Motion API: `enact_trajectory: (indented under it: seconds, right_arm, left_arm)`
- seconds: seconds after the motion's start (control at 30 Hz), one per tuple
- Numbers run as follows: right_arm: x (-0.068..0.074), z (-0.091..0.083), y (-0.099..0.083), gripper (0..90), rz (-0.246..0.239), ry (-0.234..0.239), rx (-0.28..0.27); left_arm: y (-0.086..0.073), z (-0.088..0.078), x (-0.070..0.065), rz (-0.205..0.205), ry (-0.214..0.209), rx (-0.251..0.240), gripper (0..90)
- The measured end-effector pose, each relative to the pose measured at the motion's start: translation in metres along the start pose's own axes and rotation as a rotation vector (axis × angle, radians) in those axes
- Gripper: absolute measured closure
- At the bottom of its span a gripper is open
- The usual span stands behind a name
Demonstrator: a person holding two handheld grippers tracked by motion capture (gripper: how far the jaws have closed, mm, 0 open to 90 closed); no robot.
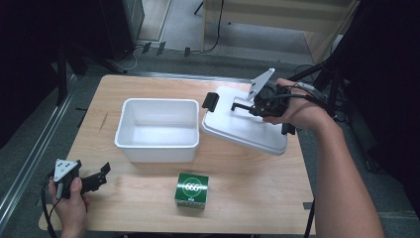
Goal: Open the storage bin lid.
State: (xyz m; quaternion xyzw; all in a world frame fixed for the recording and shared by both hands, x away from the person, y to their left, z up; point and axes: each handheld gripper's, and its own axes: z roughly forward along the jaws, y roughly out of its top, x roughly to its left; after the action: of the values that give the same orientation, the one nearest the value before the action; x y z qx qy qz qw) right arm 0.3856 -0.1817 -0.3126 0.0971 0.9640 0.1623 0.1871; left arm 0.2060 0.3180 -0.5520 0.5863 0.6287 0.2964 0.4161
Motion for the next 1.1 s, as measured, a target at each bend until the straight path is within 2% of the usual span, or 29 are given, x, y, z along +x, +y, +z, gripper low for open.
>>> enact_trajectory:
  seconds: [0.1,0.33,0.53,0.83,1.0,1.1]
  right_arm:
    - [-0.001,-0.001,-0.011,85.4,0.019,-0.007,0.0]
    - [-0.001,0.002,-0.026,85.4,0.037,-0.015,0.016]
    - [-0.001,0.013,-0.041,85.4,0.064,-0.018,0.023]
    - [0.004,0.04,-0.061,85.4,0.093,-0.018,0.039]
    - [0.008,0.055,-0.068,85.4,0.087,-0.034,0.063]
    - [0.01,0.063,-0.073,85.4,0.1,-0.03,0.056]
  left_arm:
    - [0.0,0.0,0.0,0.002,0.0,-0.001,0.0]
    - [0.0,0.0,0.0,0.002,0.001,-0.006,0.0]
    - [0.0,-0.001,0.0,0.0,-0.002,-0.005,0.0]
    - [0.0,-0.001,0.001,-0.002,-0.004,-0.003,0.0]
    - [0.0,-0.001,0.001,-0.002,-0.007,0.0,0.0]
    - [-0.001,-0.001,0.0,-0.003,-0.009,-0.002,0.0]
